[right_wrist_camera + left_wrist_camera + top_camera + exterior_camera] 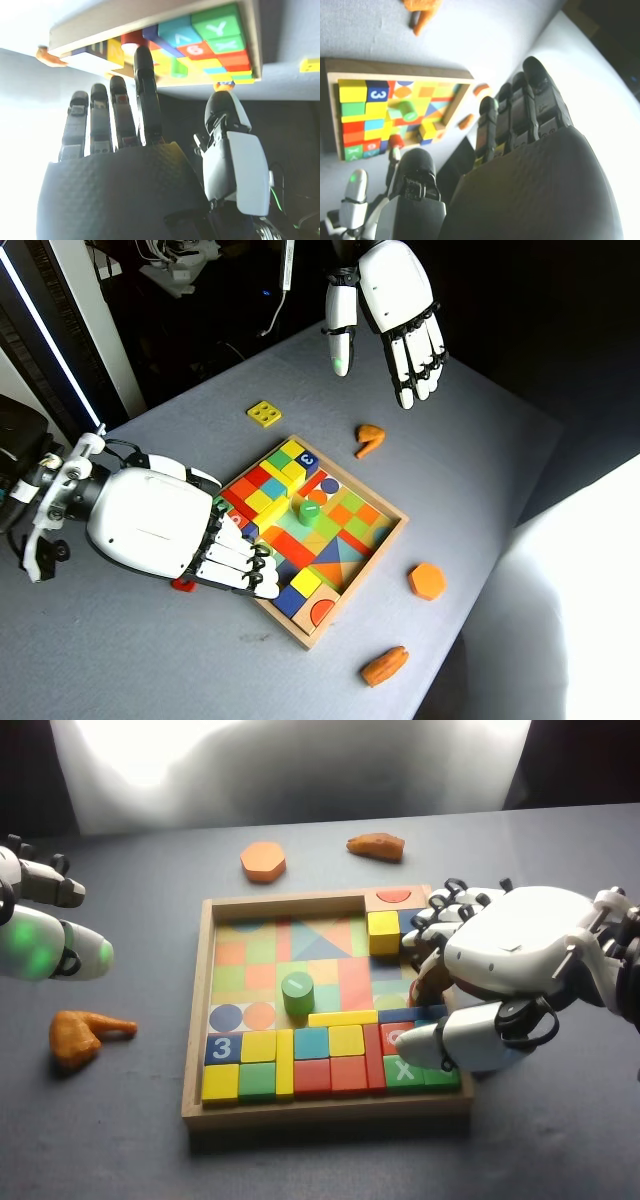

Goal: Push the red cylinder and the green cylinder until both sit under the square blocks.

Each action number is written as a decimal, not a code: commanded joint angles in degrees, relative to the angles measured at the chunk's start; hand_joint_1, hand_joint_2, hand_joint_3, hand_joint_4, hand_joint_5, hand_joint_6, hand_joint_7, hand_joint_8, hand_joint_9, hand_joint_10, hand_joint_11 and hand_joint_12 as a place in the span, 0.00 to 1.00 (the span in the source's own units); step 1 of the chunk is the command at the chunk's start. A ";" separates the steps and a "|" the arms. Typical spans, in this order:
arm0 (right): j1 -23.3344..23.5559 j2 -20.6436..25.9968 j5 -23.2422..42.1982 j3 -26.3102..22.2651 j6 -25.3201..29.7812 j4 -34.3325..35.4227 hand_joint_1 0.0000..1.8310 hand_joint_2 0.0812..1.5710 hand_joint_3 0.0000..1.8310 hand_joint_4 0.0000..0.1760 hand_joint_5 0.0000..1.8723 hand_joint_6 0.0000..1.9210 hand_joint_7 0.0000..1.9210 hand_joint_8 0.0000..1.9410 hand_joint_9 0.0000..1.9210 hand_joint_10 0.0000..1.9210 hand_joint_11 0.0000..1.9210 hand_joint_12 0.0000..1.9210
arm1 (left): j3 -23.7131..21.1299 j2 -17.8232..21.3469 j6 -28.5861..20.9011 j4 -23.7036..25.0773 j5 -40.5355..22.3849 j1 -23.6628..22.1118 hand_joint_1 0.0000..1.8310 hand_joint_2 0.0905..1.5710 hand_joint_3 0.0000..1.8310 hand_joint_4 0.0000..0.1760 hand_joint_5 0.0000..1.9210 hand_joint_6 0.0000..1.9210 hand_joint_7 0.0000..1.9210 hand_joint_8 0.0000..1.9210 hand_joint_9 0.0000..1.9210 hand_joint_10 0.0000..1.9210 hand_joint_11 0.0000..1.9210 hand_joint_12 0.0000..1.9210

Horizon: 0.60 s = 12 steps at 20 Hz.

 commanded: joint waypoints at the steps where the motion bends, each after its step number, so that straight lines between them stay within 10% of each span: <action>1: 0.36 0.84 1.28 -0.34 -0.32 -1.51 0.00 0.75 0.00 0.00 0.36 0.06 0.12 0.01 0.05 0.01 0.00 0.00 | 0.04 0.62 0.14 3.07 -2.02 -0.31 0.01 0.80 0.00 0.28 0.08 0.00 0.06 0.00 0.06 0.00 0.00 0.30; 12: 1.51 0.85 1.45 0.20 -0.83 -1.52 0.00 0.75 0.00 0.00 0.37 0.06 0.12 0.00 0.05 0.01 0.00 0.00 | 0.04 0.62 0.14 3.07 -2.00 -0.31 0.02 0.80 0.00 0.27 0.09 0.00 0.07 0.00 0.06 0.00 0.00 0.31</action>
